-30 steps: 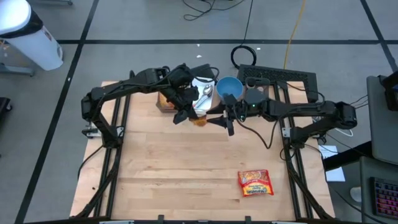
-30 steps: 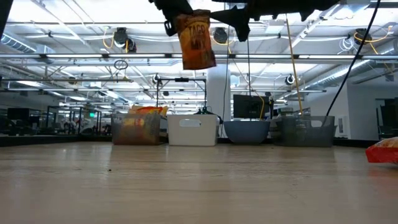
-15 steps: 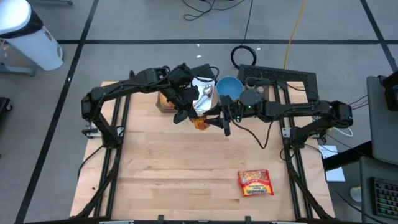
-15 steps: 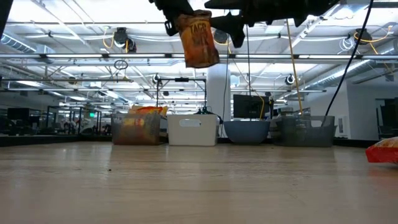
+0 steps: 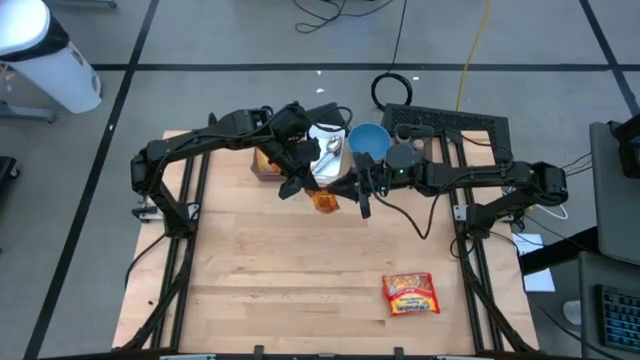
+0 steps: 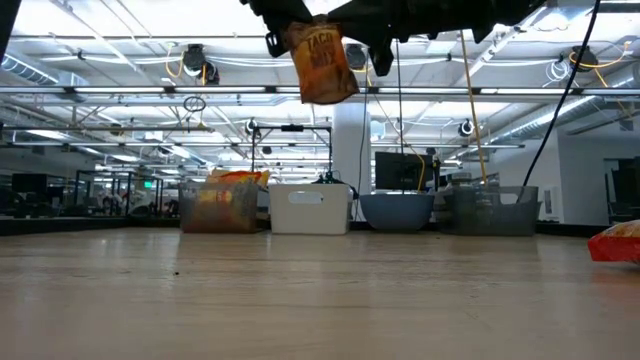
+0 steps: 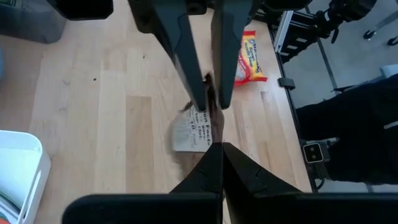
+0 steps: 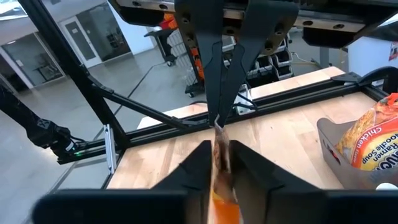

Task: Pick & Place Food Item
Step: Put the orange spice pack into the right black bin

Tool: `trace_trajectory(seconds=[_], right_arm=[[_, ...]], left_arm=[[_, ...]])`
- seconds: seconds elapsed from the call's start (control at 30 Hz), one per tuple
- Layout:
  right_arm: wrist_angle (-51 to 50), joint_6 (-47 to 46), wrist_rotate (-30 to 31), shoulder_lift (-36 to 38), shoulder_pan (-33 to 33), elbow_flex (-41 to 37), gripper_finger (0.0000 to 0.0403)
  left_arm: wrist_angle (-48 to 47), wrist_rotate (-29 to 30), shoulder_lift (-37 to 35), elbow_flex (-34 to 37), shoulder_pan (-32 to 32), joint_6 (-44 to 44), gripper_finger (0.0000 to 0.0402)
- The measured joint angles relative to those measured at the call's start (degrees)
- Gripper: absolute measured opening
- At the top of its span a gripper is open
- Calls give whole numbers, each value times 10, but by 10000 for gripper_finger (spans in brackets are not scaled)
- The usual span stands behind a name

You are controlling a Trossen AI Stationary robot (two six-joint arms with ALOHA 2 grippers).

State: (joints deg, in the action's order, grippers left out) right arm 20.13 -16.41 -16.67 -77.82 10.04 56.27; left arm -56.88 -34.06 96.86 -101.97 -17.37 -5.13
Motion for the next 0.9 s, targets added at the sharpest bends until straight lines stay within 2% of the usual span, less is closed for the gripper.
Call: trace_trajectory(seconds=[0.13,0.3,0.4,0.63,0.9], right_arm=[[-1,2,0,0,0,0,7],[-1,0,2,0,0,0,2],[-1,0,3,0,0,0,1],[-1,0,16,0,0,0,1],[-2,0,16,3,5,0,0]], left_arm=[[0,0,0,0,0,3,0],[0,1,0,0,0,8,1],[4,25,0,0,0,13,10],[45,40,-1,0,-6,49,62],[74,40,-1,0,-25,67,147]])
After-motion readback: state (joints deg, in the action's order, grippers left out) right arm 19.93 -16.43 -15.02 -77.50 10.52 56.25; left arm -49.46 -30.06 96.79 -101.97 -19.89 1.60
